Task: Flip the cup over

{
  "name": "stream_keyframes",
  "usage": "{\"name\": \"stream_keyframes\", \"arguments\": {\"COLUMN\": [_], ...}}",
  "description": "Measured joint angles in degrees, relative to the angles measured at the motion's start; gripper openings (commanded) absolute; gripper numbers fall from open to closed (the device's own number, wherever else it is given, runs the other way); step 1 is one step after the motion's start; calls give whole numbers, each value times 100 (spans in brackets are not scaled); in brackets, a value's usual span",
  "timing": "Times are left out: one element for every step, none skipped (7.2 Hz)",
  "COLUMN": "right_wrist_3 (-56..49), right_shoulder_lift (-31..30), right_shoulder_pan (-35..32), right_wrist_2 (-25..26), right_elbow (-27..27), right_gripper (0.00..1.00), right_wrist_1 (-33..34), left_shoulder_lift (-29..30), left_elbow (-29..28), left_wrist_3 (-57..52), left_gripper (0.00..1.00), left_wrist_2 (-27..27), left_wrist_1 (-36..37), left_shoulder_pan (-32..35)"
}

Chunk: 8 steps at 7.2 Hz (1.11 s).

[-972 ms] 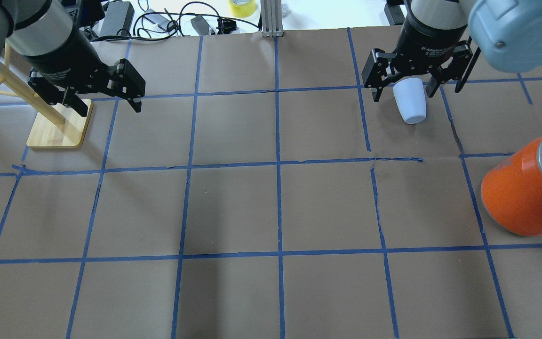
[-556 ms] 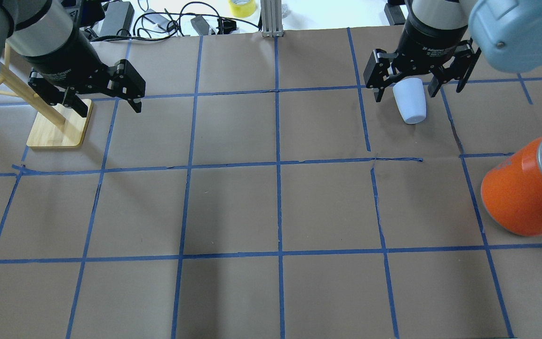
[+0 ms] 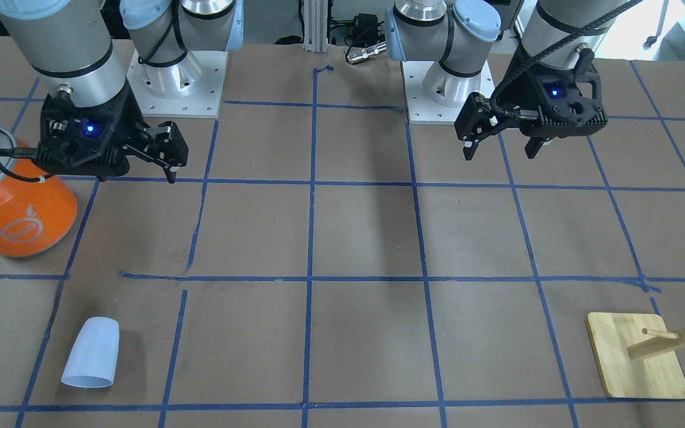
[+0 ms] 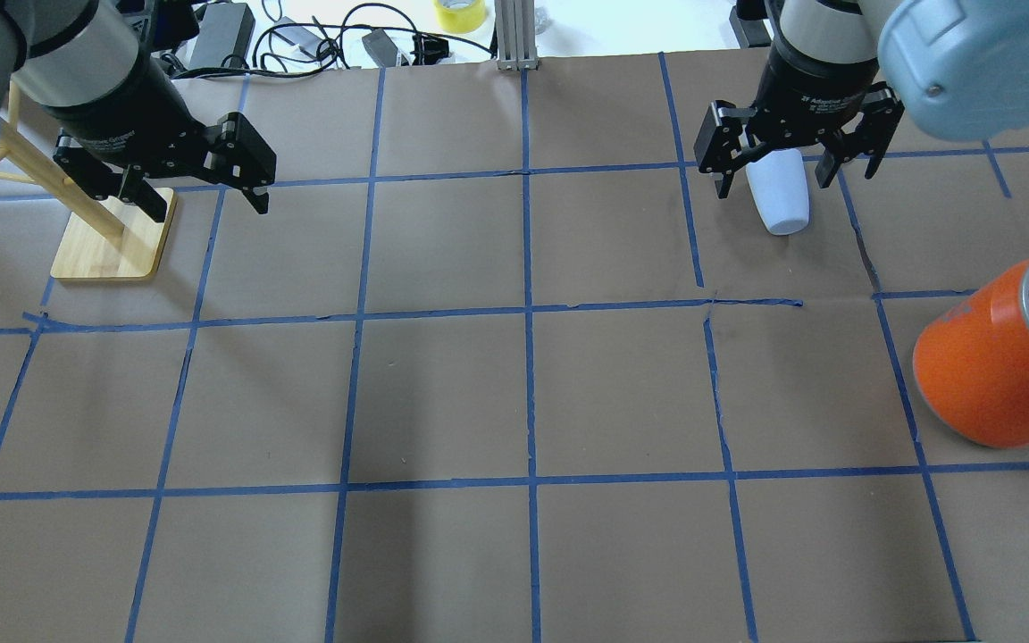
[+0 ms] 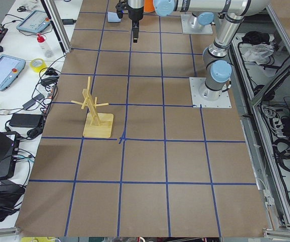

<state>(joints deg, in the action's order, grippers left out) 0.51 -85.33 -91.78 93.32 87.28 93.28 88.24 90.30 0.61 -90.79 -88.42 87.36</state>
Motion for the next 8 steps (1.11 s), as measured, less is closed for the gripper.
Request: {"name": "stream_keyframes", "arguments": {"right_wrist_3": [-14,-89,-229,-435,-633,-762,-850,-908], "right_shoulder_lift": [6,32,96,250,511,892,1391,1857], "right_shoulder_pan": [40,139,321,536,708,804,856,880], "right_wrist_2": [4,-3,-38,-67,-85,-86,-86,-86], "right_elbow": [-18,-21,-20,-15,-10,-6,-6,-7], "right_gripper": [100,100,100,100,100,100,100,100], "right_wrist_1": [259,452,651,888,1175,1679,2375,2934], "left_shoulder_lift": [-3,-6,-7,-8,-8,-9,-9,-9], "left_elbow": [-1,2,4,4,5,5,5,5], "left_wrist_3": [0,0,0,0,0,0,0,0], "left_gripper": [100,100,100,100,100,100,100,100], "left_wrist_2": [0,-2,-6,-8,-8,-9,-9,-9], "left_wrist_1": [0,0,-2,-6,-8,-9,-9,-9], "left_shoulder_pan": [0,0,0,0,0,0,0,0]}}
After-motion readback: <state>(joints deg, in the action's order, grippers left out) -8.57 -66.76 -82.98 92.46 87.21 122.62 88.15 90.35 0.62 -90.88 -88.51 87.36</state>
